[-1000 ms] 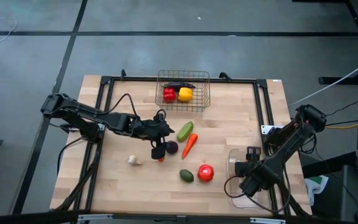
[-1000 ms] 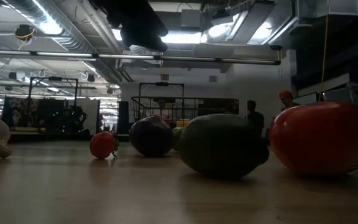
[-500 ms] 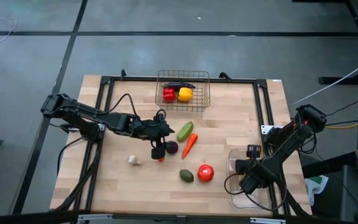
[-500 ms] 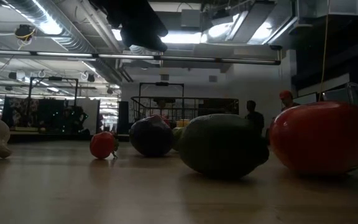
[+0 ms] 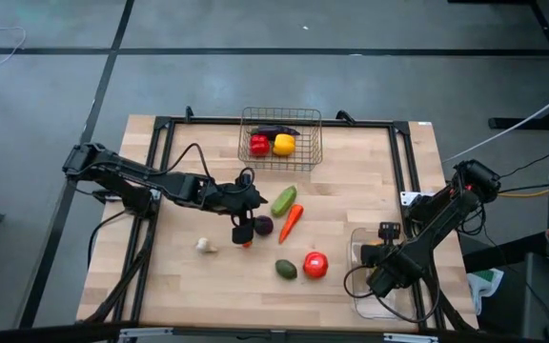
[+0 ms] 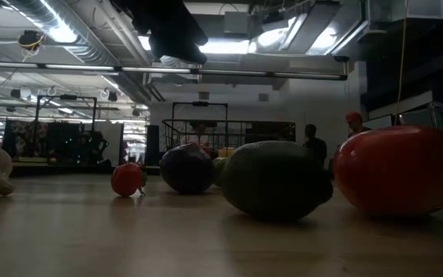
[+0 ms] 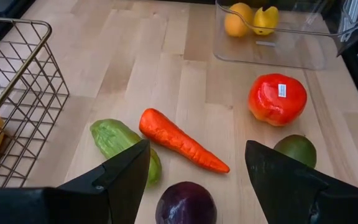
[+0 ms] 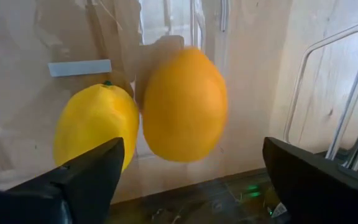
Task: Sort produce into baskets
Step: Put the green chayote into the wire basket
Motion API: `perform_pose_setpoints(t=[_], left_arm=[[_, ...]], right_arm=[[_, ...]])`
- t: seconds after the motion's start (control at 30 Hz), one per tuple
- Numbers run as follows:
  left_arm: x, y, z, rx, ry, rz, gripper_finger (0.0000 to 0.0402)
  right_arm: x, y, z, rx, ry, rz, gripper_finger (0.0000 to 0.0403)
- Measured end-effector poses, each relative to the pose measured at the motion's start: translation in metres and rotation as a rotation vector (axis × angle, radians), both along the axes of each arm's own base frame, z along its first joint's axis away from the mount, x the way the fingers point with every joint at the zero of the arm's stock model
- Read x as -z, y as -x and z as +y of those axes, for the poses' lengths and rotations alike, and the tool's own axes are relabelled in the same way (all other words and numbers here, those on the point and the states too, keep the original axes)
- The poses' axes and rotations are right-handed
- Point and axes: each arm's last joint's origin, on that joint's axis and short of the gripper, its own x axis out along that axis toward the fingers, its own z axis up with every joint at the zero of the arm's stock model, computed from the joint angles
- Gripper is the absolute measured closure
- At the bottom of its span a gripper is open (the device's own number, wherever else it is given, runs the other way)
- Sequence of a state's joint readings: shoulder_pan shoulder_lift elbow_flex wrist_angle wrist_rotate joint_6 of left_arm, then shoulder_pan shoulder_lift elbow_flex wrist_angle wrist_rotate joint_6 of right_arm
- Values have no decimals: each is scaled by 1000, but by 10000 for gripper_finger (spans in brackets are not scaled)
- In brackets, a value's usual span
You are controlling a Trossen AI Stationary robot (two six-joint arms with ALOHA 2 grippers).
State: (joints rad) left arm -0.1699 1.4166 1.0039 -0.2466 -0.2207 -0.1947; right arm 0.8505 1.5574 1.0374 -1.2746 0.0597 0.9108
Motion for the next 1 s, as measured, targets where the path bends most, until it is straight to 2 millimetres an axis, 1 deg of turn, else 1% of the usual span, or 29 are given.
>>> perform_pose_setpoints(t=[0.17,0.3,0.4,0.57,0.77,0.87,1.0], left_arm=[[0,0,0,0,0,0,141],[0,0,0,-7,9,-1,141],[2,-4,-2,-30,45,-19,141],[7,-18,-8,-51,107,-93,141],[7,-41,-8,-101,162,-99,141],[10,-56,-4,-130,158,-86,141],[23,-72,8,-225,110,2,141]], right_arm=[[0,0,0,0,1,1,5],[0,0,0,0,1,1,5],[0,0,0,0,1,1,4],[0,0,0,0,1,1,4],[0,0,0,0,0,0,4],[0,0,0,0,-1,0,4],[0,0,0,0,-1,-1,4]])
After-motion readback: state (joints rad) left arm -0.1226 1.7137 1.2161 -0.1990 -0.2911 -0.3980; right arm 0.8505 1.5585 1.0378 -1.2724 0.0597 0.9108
